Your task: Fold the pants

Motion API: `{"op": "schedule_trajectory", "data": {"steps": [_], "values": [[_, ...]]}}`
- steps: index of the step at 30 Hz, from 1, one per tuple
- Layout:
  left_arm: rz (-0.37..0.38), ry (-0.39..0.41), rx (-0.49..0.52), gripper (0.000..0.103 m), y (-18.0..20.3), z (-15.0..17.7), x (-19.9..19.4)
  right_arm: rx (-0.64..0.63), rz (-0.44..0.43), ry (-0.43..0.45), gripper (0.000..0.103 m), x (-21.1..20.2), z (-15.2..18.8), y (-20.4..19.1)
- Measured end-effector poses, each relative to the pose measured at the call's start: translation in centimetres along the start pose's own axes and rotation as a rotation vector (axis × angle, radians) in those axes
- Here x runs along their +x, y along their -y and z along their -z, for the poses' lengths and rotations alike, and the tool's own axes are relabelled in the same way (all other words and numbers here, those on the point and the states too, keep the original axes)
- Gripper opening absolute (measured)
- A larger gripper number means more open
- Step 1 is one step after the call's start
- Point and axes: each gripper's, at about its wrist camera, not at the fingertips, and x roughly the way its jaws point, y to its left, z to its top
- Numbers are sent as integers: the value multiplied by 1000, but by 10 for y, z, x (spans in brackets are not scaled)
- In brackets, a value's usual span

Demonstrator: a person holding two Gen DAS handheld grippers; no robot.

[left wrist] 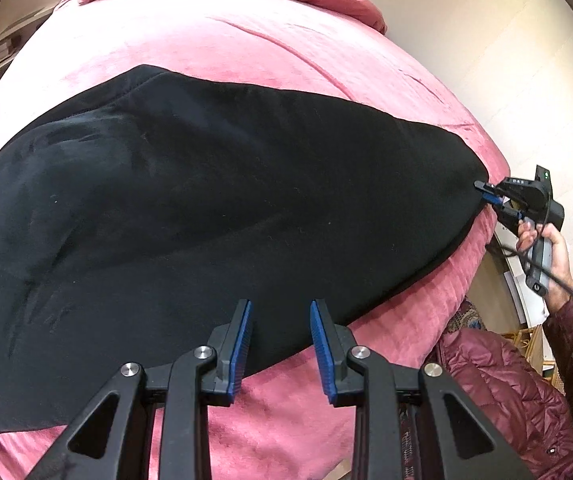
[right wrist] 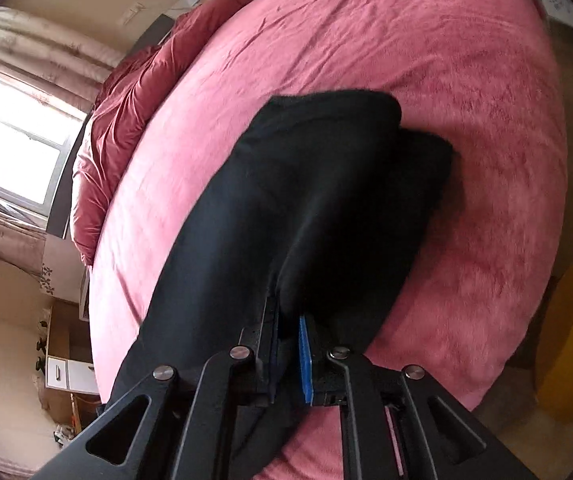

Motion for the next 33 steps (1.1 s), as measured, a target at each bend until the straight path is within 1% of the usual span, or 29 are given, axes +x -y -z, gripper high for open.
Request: {"op": "schedule_trajectory", "data": {"steps": [3, 4, 5, 6, 12, 15, 17, 19, 21, 22, 24, 26, 27, 28, 29, 31, 32, 33], "values": [[2, -3, 9, 30, 3, 1, 1, 0, 1, 6, 11, 1, -8, 0], [4, -4, 9, 30, 3, 1, 2, -5, 5, 8, 11, -5, -6, 0], [6, -6, 8, 30, 3, 1, 2, -16, 17, 13, 8, -4, -8, -2], [6, -5, 7, 30, 3, 2, 3, -24, 14, 14, 8, -5, -11, -9], [20, 11, -12, 30, -3, 3, 0, -71, 31, 47, 7, -27, -11, -15], [16, 1, -29, 30, -10, 5, 0, -62, 73, 28, 7, -21, -11, -3], [9, -6, -33, 30, -13, 7, 0, -38, 96, -3, 7, -8, -11, 5], [6, -6, -36, 30, -15, 9, -2, -45, 124, -12, 7, -1, -10, 6], [2, 5, -46, 30, -20, 12, -6, -35, 130, -9, 8, 2, -10, 5], [-3, 11, -54, 30, -23, 14, -9, -36, 131, -12, 13, 2, -11, 4], [-9, 33, -76, 30, -31, 18, -17, -55, 146, -11, 17, -5, -10, 1], [-22, 67, -113, 30, -44, 22, -30, -97, 195, 3, 27, -17, -10, -6], [-27, 84, -130, 30, -49, 24, -35, -118, 218, 12, 37, -23, -9, -12], [-34, 102, -151, 30, -55, 26, -42, -145, 229, 26, 39, -31, -8, -18], [-47, 121, -177, 30, -63, 29, -50, -200, 227, 30, 39, -38, -4, -30], [-68, 159, -247, 30, -82, 36, -67, -288, 213, -4, 39, -40, 8, -50], [-76, 182, -289, 30, -95, 41, -77, -355, 177, -54, 39, -37, 20, -68], [-96, 208, -331, 32, -107, 46, -89, -396, 153, -81, 39, -35, 30, -78]]}}
